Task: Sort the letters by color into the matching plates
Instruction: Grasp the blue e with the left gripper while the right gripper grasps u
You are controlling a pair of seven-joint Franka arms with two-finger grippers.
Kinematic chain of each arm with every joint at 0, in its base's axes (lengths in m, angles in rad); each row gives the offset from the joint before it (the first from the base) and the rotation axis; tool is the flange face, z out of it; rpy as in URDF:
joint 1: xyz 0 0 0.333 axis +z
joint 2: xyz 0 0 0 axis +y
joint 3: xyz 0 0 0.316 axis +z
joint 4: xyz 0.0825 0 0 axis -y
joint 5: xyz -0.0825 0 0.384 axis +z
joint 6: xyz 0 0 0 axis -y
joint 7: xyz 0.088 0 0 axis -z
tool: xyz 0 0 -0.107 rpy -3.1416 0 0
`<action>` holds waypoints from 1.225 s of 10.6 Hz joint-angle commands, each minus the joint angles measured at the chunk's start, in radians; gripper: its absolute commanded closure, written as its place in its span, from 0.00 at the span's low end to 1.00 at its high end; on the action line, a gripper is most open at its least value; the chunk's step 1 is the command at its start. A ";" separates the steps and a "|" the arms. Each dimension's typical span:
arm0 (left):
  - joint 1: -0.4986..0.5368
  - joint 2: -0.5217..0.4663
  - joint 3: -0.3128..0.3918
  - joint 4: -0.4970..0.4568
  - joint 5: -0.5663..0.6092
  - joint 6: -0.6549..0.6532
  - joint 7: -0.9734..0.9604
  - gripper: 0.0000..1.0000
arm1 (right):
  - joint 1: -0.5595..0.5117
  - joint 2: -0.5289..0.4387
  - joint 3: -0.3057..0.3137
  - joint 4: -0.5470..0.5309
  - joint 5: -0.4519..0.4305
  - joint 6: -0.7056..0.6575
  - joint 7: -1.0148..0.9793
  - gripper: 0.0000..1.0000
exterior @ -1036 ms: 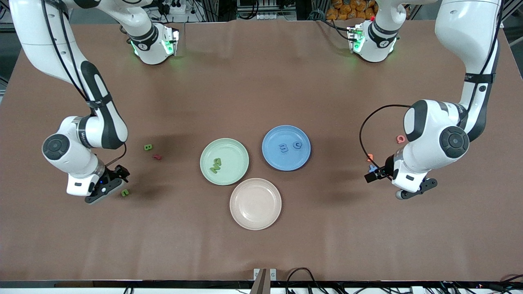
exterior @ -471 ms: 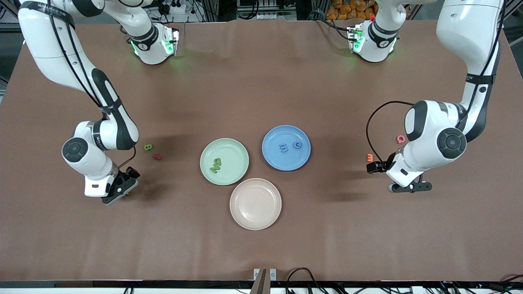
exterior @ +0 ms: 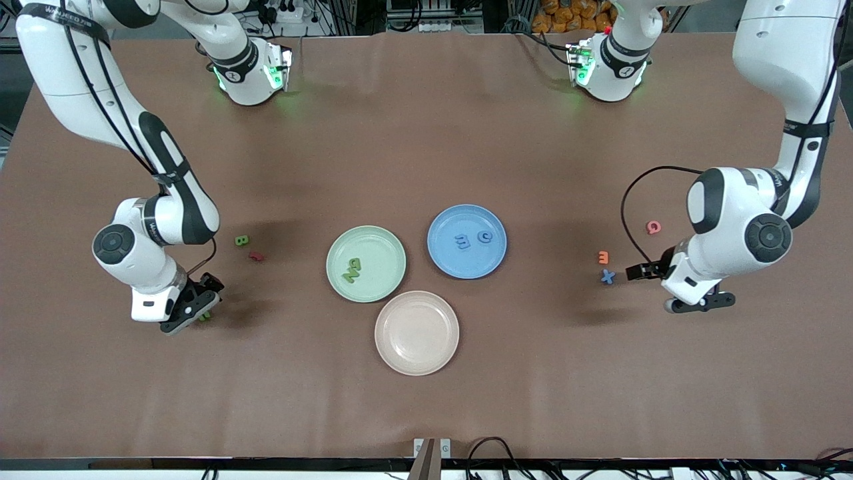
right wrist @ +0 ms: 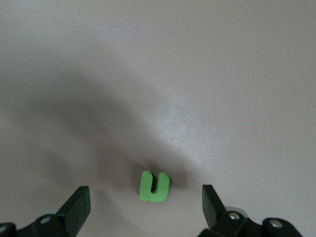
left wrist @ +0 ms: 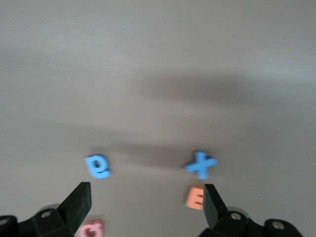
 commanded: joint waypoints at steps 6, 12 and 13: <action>0.005 -0.011 0.131 -0.319 0.064 0.418 -0.002 0.00 | -0.070 0.053 0.044 0.019 -0.031 0.040 0.000 0.00; 0.030 -0.009 0.129 -0.350 0.064 0.443 0.000 0.00 | -0.070 0.056 0.044 0.033 -0.027 0.040 0.000 0.01; 0.030 -0.008 0.128 -0.349 0.058 0.445 0.000 0.00 | -0.069 0.059 0.044 0.034 -0.022 0.040 0.000 0.02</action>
